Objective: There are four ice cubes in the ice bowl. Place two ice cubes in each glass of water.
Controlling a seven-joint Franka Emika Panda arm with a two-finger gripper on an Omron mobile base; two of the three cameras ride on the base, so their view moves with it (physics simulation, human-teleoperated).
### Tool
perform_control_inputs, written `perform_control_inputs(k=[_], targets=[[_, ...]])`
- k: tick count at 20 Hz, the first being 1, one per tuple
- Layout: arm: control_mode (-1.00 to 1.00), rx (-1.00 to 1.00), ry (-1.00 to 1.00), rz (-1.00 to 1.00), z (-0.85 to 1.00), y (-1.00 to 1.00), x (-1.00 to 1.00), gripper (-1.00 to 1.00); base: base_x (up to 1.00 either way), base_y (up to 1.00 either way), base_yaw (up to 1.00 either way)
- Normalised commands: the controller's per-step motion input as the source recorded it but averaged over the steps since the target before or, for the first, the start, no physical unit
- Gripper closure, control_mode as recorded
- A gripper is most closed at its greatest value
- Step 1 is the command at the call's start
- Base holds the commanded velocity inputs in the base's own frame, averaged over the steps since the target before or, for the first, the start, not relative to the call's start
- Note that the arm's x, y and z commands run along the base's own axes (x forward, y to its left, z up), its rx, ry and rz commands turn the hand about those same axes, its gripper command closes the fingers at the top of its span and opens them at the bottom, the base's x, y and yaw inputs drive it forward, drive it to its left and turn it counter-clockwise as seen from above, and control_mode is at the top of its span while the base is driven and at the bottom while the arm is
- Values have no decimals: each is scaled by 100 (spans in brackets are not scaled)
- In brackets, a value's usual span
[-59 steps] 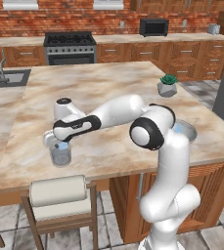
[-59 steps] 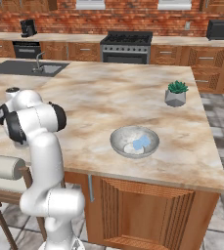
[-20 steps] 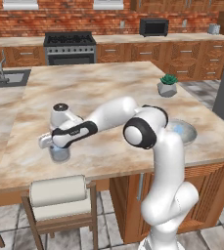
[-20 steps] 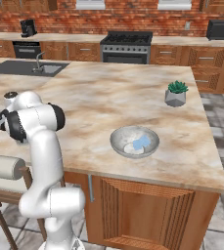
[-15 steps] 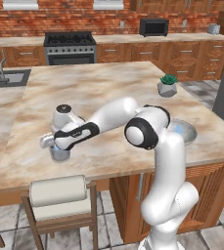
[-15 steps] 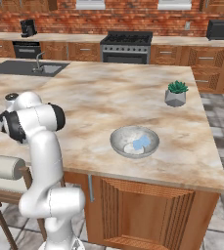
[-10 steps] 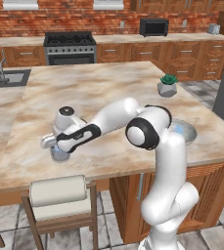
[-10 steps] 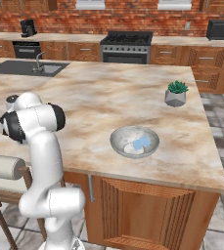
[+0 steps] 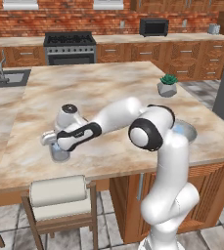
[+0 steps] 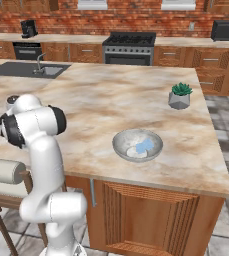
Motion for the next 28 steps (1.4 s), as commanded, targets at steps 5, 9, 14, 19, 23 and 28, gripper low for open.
perform_control_inputs(k=[5,9,14,19,23,28], targets=[[-100,0,10,0,51,0,0,100,0,0,0],[-100,0,13,0,2,-1,5,-100,0,0,0],[-100,0,9,0,-7,-7,21,-100,0,0,0],[-100,0,2,0,-1,0,23,-100,0,0,0],[-100,0,0,0,7,-13,8,-100,0,0,0],[-100,0,2,-12,2,-96,-43,-100,0,0,0]])
